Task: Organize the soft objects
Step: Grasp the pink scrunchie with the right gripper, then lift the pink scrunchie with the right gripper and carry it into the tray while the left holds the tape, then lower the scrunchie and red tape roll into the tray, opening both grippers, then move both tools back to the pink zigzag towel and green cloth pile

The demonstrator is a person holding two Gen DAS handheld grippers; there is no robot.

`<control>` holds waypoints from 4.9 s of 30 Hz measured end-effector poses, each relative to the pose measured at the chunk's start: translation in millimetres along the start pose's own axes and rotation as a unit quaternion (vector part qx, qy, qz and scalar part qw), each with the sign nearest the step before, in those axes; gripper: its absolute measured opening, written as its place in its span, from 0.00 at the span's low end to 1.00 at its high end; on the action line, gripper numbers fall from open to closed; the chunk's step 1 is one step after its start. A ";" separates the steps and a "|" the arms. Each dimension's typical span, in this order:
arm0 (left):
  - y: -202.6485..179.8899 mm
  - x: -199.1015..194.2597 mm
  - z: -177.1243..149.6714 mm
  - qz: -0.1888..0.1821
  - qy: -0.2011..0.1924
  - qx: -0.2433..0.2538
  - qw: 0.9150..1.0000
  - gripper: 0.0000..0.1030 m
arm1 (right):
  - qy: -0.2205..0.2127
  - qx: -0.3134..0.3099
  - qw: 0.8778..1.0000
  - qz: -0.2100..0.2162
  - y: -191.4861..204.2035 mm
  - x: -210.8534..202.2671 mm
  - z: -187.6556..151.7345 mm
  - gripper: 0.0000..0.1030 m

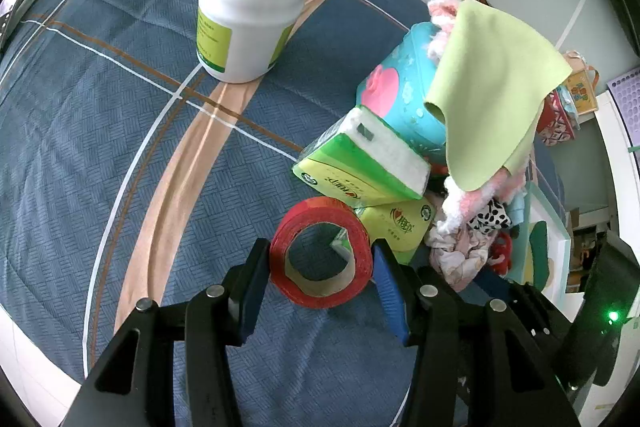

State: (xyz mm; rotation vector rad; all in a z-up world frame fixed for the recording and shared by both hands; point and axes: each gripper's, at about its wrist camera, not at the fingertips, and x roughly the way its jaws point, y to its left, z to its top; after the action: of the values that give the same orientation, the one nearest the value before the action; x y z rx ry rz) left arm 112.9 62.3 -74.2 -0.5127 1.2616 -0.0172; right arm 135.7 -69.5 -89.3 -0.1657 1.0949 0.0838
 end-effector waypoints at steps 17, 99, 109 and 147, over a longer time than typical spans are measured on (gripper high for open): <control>-2.2 2.0 0.3 -0.002 -0.001 -0.003 1.000 0.51 | -0.002 0.011 0.999 0.041 -2.1 -9.4 -12.5 0.14; -266.6 1.1 -110.7 -0.013 -0.022 0.398 0.917 0.51 | -0.106 0.385 0.908 -0.122 -280.8 -131.4 -133.8 0.14; -272.4 44.0 -134.2 -0.009 0.019 0.430 0.902 0.51 | -0.038 0.382 0.917 -0.106 -282.4 -88.9 -135.7 0.15; -186.4 4.3 -57.7 0.047 -0.031 0.262 0.963 0.79 | -0.036 0.298 0.946 -0.125 -237.2 -93.9 -101.1 0.64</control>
State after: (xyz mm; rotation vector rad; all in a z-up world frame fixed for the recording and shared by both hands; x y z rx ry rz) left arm 111.1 -125.1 -19.6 0.0048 1.1594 -0.2479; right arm 39.6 -319.3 -29.1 0.2429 0.9751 -0.4646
